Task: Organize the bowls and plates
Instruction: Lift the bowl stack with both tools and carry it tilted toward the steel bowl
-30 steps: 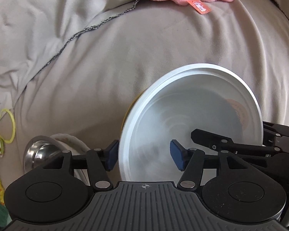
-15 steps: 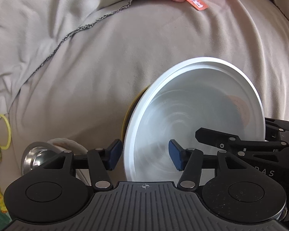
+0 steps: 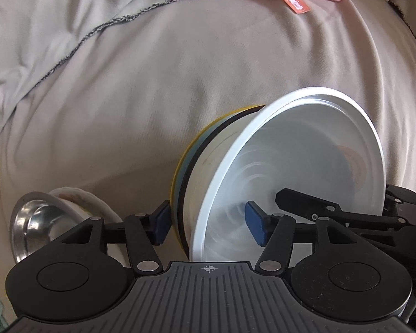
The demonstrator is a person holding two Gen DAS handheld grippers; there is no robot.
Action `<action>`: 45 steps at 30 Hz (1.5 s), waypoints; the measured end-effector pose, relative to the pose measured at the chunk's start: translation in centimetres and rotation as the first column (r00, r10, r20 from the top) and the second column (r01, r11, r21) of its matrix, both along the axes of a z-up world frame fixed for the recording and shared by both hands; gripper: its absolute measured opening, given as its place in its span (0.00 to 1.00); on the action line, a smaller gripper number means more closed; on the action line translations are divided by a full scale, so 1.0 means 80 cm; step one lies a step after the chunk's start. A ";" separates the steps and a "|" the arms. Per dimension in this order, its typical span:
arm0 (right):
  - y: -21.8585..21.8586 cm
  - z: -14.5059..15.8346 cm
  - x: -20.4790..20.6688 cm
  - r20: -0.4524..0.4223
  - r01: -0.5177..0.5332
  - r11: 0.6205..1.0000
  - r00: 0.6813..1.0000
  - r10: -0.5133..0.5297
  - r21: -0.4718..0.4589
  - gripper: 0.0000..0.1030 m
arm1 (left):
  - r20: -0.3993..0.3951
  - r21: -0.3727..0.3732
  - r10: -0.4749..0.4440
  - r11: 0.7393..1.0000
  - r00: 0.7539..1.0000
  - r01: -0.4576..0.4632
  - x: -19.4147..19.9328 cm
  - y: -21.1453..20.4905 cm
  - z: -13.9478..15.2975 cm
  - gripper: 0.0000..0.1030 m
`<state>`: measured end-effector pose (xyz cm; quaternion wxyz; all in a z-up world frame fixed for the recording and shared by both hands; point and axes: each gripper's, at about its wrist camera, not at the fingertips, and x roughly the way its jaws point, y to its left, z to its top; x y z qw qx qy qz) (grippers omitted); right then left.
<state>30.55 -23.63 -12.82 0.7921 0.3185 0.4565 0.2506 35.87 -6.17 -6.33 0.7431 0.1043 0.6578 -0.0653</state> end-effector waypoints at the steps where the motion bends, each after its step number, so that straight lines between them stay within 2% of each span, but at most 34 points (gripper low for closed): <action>1: 0.000 -0.001 0.001 -0.003 -0.001 1.000 1.000 0.001 0.002 0.40 | -0.002 0.014 -0.009 1.000 1.000 0.009 0.000 -0.004 -0.001 0.64; 8: -0.010 -0.011 0.009 -0.072 0.027 0.998 0.997 -0.022 0.064 0.37 | -0.008 0.062 -0.004 0.998 1.000 0.005 -0.001 -0.018 -0.001 0.67; 13: -0.009 -0.011 0.008 -0.093 0.047 0.997 0.995 -0.041 0.063 0.37 | 0.008 0.045 0.009 0.999 1.000 -0.010 -0.004 -0.015 0.001 0.67; 17: -0.001 -0.003 0.005 -0.075 0.037 0.999 0.997 -0.035 0.019 0.37 | 0.026 0.008 0.000 1.000 1.000 0.000 -0.007 -0.006 0.001 0.65; 24: 0.010 0.013 0.003 -0.119 0.056 0.997 0.991 -0.062 -0.047 0.38 | 0.048 -0.037 -0.010 0.999 0.999 0.012 -0.013 0.001 0.009 0.61; 30: 0.019 0.024 -0.002 -0.123 0.074 0.994 0.989 -0.083 -0.076 0.39 | 0.052 -0.074 -0.002 0.997 0.999 0.006 -0.014 0.016 0.012 0.60; 36: 0.031 0.021 -0.001 -0.116 0.057 0.993 0.991 -0.069 -0.102 0.40 | 0.047 -0.051 -0.030 0.998 0.998 0.032 -0.022 0.022 0.006 0.57; 38: 0.034 0.022 -0.004 -0.087 0.060 0.992 0.994 -0.070 -0.113 0.40 | 0.065 -0.038 -0.049 0.998 0.997 0.051 -0.027 0.019 0.007 0.51; 42: 0.032 0.022 -0.006 -0.140 0.095 0.988 0.984 -0.111 -0.119 0.42 | 0.073 -0.056 -0.039 0.997 0.997 0.044 -0.023 0.020 0.012 0.48; 45: 0.028 0.015 -0.008 -0.207 0.095 0.992 0.972 -0.111 -0.085 0.42 | 0.071 -0.029 -0.053 0.998 0.996 0.055 -0.022 0.015 0.009 0.48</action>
